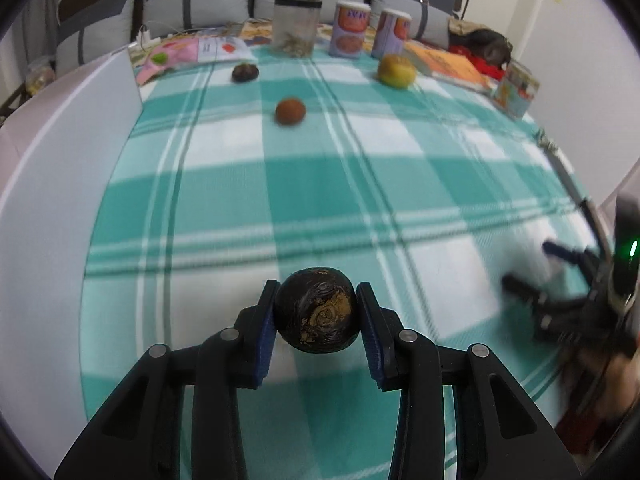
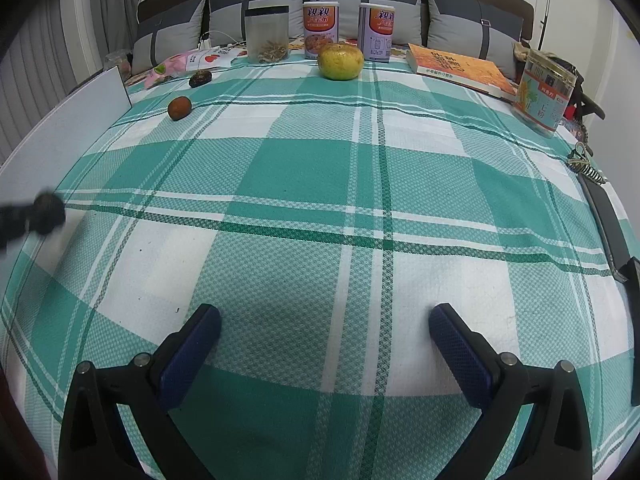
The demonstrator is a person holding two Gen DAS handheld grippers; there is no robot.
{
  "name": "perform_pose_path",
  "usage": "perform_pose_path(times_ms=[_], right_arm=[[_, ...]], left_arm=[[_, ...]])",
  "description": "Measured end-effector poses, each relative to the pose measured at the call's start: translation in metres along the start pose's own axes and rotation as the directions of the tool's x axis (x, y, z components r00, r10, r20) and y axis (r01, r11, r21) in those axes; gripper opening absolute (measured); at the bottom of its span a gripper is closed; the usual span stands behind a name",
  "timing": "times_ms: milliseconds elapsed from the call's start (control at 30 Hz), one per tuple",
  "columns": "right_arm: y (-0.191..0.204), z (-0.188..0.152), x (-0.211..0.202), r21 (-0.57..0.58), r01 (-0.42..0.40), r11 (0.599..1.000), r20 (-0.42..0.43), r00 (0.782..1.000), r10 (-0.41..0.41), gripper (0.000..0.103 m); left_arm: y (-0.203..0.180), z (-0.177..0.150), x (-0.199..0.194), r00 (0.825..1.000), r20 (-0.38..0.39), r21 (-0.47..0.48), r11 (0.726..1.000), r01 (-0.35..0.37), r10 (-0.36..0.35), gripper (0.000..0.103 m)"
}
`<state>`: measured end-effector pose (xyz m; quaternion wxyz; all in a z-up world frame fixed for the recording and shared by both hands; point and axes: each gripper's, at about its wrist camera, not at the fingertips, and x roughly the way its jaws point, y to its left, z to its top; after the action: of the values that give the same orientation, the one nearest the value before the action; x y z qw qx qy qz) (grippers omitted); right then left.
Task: Organize fruits
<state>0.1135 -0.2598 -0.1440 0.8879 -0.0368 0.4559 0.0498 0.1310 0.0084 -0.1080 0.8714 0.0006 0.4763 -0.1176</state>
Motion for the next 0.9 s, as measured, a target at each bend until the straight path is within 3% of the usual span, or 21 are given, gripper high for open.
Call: perform_pose_path(times_ms=[100,133,167,233,300,700,800,900], right_arm=[[0.000,0.000,0.000,0.000,0.000,1.000,0.000,1.000,0.000,0.103],[0.000,0.000,0.000,0.000,0.000,1.000,0.000,1.000,0.000,0.103],[0.000,0.000,0.000,0.000,0.000,1.000,0.000,1.000,0.000,0.103],[0.000,0.000,0.000,0.000,0.000,1.000,0.000,1.000,0.000,0.103],[0.000,0.000,0.000,0.000,0.000,1.000,0.000,1.000,0.000,0.103],[0.000,0.003,0.001,-0.012,-0.017,1.000,-0.029,0.999,0.016,0.103],[-0.006,0.036,0.006,-0.009,-0.080,0.997,-0.054,0.995,0.080,0.103],[-0.011,0.091,0.010,-0.055,-0.026,0.998,0.050,0.998,0.029,0.103]], left_arm=[[0.002,-0.012,0.008,0.999,0.014,0.011,0.999,-0.040,0.040,0.041],[0.004,-0.014,0.012,0.998,0.018,0.013,0.998,-0.063,0.063,0.055],[0.006,-0.015,0.015,0.997,0.024,0.009,0.997,-0.079,0.079,0.078],[0.009,-0.017,0.016,0.991,0.053,0.002,0.992,-0.123,0.123,0.094],[0.010,-0.020,0.020,0.985,0.061,0.014,0.987,-0.162,0.161,0.094],[0.017,-0.027,0.021,0.987,0.070,-0.034,0.989,-0.144,0.146,0.100],[0.017,-0.027,0.021,0.987,0.069,-0.035,0.989,-0.144,0.146,0.101],[0.017,-0.027,0.021,0.986,0.067,-0.035,0.988,-0.148,0.150,0.102]])
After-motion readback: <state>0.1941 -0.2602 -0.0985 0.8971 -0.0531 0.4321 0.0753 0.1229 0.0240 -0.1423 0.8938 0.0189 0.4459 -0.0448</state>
